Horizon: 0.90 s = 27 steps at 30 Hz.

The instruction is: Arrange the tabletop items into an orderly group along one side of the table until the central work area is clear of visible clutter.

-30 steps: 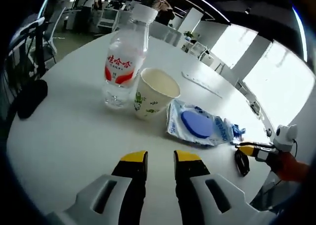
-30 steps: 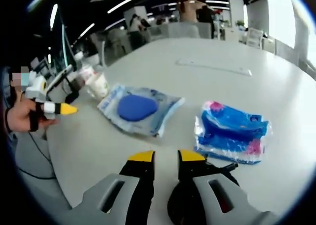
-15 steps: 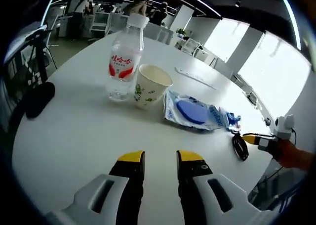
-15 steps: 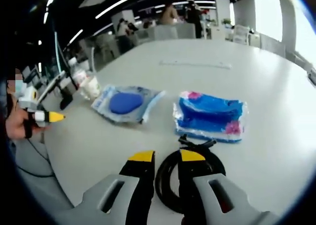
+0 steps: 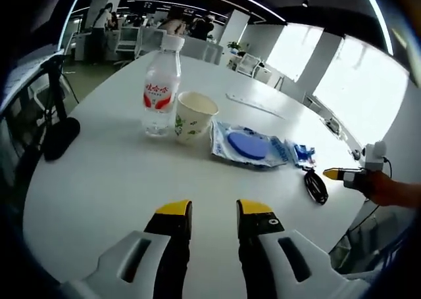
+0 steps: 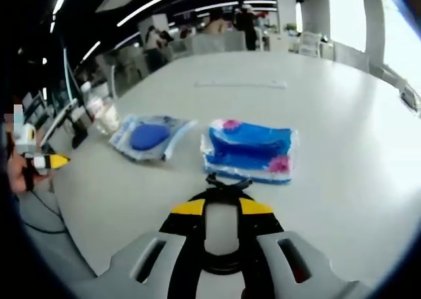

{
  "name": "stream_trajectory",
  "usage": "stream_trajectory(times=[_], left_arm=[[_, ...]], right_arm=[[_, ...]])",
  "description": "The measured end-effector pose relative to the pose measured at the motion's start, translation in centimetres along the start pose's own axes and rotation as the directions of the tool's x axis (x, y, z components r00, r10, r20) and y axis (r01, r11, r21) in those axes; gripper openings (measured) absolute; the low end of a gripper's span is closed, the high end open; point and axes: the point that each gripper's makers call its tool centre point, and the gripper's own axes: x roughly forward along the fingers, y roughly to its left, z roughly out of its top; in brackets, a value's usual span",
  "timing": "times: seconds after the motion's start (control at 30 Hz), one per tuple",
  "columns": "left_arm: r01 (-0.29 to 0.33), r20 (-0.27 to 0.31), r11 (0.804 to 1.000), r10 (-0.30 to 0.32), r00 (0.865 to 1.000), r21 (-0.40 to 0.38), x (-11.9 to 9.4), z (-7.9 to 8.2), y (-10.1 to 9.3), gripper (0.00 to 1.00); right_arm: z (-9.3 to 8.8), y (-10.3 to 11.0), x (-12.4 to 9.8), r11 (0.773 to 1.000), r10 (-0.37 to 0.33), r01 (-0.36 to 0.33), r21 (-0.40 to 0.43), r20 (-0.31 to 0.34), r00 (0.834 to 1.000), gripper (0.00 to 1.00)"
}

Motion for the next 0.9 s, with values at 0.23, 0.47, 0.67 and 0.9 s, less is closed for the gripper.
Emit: stream_trajectory(times=[0.23,0.47,0.67,0.9], left_arm=[[-0.008,0.001,1.000,0.008,1.000,0.012,-1.1,-0.3,0.0,0.25],[-0.022,0.005,1.000,0.022,1.000,0.012,-1.9,-0.8,0.0,0.27],[-0.038,0.010,0.999,0.038,0.999,0.008,-2.8,-1.2,0.0,0.28],[-0.059,0.023,0.998,0.059,0.998,-0.004,-3.7,-1.2,0.2,0.28]], right_arm=[[0.4,-1.8,0.2,0.999,-0.037,0.037,0.024,0.008,0.999,0.15],[0.9,-4.3,0.3,0.994,-0.093,0.093,0.065,0.004,0.996,0.15],[1.4,-5.6,1.1,0.991,-0.105,0.106,0.079,-0.011,0.994,0.15],[1.9,-6.8,2.4,0.988,-0.113,0.115,0.105,-0.026,0.993,0.14]])
